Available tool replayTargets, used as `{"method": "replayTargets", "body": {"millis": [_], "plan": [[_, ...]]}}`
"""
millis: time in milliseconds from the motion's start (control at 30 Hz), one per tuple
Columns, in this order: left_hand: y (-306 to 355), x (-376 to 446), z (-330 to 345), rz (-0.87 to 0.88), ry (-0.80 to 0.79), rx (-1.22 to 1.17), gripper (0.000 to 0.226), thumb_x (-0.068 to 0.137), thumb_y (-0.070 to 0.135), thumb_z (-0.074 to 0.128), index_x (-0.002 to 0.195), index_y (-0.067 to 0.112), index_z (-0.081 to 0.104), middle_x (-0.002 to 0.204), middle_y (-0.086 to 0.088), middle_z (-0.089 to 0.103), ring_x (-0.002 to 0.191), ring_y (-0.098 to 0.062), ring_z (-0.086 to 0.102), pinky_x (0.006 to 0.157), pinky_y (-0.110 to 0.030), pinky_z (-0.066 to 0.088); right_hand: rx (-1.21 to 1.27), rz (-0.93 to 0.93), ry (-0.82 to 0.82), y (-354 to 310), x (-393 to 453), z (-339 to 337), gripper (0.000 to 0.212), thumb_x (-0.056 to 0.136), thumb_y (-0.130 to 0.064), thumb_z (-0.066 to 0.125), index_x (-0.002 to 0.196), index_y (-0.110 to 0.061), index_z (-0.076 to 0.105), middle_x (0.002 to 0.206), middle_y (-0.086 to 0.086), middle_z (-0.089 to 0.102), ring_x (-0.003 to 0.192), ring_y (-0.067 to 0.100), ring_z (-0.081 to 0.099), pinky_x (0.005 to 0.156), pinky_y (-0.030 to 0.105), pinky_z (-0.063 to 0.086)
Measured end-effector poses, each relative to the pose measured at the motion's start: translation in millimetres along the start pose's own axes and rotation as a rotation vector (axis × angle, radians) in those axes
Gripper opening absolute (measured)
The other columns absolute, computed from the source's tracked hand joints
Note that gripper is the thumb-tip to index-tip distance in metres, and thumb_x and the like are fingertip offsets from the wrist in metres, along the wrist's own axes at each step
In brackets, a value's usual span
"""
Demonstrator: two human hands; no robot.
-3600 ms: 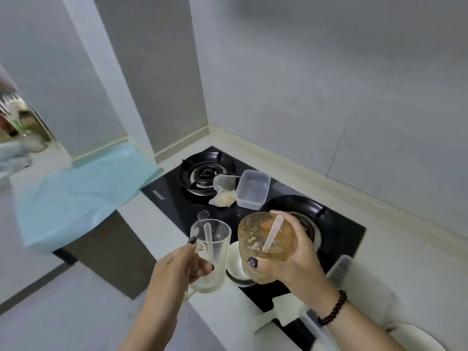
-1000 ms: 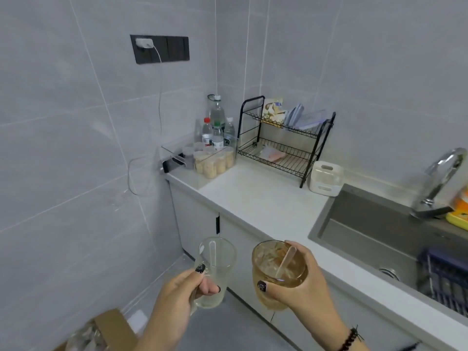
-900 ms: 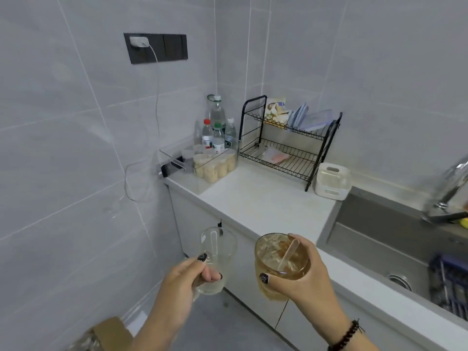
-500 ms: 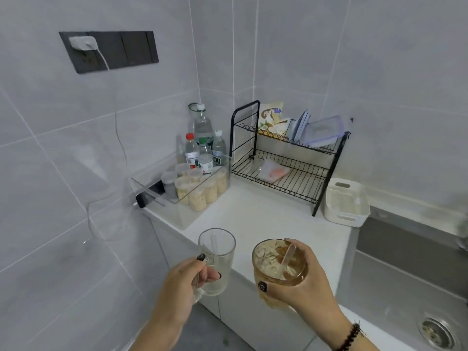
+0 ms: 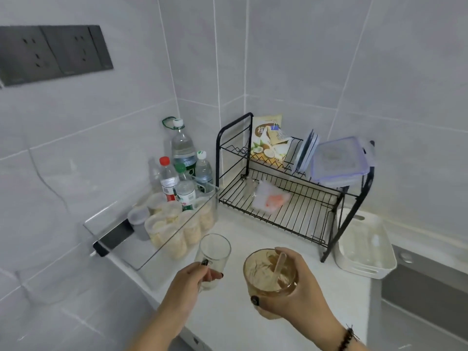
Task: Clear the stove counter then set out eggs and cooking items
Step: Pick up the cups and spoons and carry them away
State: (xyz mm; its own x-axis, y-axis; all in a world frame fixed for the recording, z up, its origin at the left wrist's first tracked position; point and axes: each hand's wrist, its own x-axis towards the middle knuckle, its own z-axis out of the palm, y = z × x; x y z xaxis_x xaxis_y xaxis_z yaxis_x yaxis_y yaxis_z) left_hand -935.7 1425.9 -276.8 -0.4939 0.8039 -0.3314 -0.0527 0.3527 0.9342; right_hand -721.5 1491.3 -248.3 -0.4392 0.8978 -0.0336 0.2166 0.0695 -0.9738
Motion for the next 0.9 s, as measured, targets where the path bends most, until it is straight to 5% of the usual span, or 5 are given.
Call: {"method": "replayTargets", "body": {"millis": [167, 400, 533, 700, 900], "plan": [[0, 71, -2, -0.069, -0.026, 0.011, 0.032, 0.092, 0.021, 0.052, 0.062, 0.015, 0.060, 0.093, -0.005, 0.075, 0.088, -0.022, 0.055, 0.072, -0.031, 0.036, 0.010, 0.080, 0.048, 1, 29, 10, 0.086, 0.048, 0.002, 0.091, 0.117, -0.029, 0.049, 0.112, -0.007, 0.059, 0.106, 0.011, 0.057, 0.054, 0.012, 0.051], [8, 145, 6, -0.025, -0.078, 0.202, 0.032, 0.101, 0.017, 0.041, 0.092, 0.012, 0.071, 0.098, 0.007, 0.065, 0.086, -0.008, 0.052, 0.067, -0.020, 0.036, 0.012, 0.133, 0.133, 10, 68, 29, 0.088, 0.042, -0.001, 0.093, 0.116, -0.027, 0.051, 0.113, -0.002, 0.061, 0.106, 0.014, 0.059, 0.059, 0.012, 0.051], [6, 176, 6, -0.012, -0.085, 0.229, 0.031, 0.100, 0.015, 0.040, 0.094, 0.013, 0.071, 0.097, 0.010, 0.064, 0.087, -0.002, 0.051, 0.068, -0.018, 0.036, 0.021, 0.143, 0.158, 9, 83, 40, 0.092, 0.033, -0.020, 0.091, 0.116, -0.027, 0.051, 0.112, -0.003, 0.063, 0.096, 0.002, 0.062, 0.070, 0.014, 0.051], [-5, 194, 8, 0.014, -0.135, 0.201, 0.034, 0.101, 0.013, 0.039, 0.091, 0.014, 0.071, 0.096, 0.011, 0.064, 0.091, -0.001, 0.053, 0.071, -0.015, 0.036, 0.007, 0.172, 0.187, 14, 92, 43, 0.088, 0.042, -0.004, 0.093, 0.116, -0.026, 0.051, 0.111, -0.004, 0.062, 0.093, -0.002, 0.060, 0.065, 0.013, 0.051], [-14, 202, 13, 0.033, -0.168, 0.155, 0.035, 0.103, 0.015, 0.037, 0.086, 0.017, 0.067, 0.098, 0.011, 0.066, 0.096, 0.001, 0.053, 0.073, -0.011, 0.035, -0.031, 0.220, 0.239, 22, 99, 49, 0.094, 0.029, -0.030, 0.089, 0.115, -0.032, 0.051, 0.109, -0.007, 0.064, 0.099, 0.005, 0.063, 0.073, 0.021, 0.054]]}}
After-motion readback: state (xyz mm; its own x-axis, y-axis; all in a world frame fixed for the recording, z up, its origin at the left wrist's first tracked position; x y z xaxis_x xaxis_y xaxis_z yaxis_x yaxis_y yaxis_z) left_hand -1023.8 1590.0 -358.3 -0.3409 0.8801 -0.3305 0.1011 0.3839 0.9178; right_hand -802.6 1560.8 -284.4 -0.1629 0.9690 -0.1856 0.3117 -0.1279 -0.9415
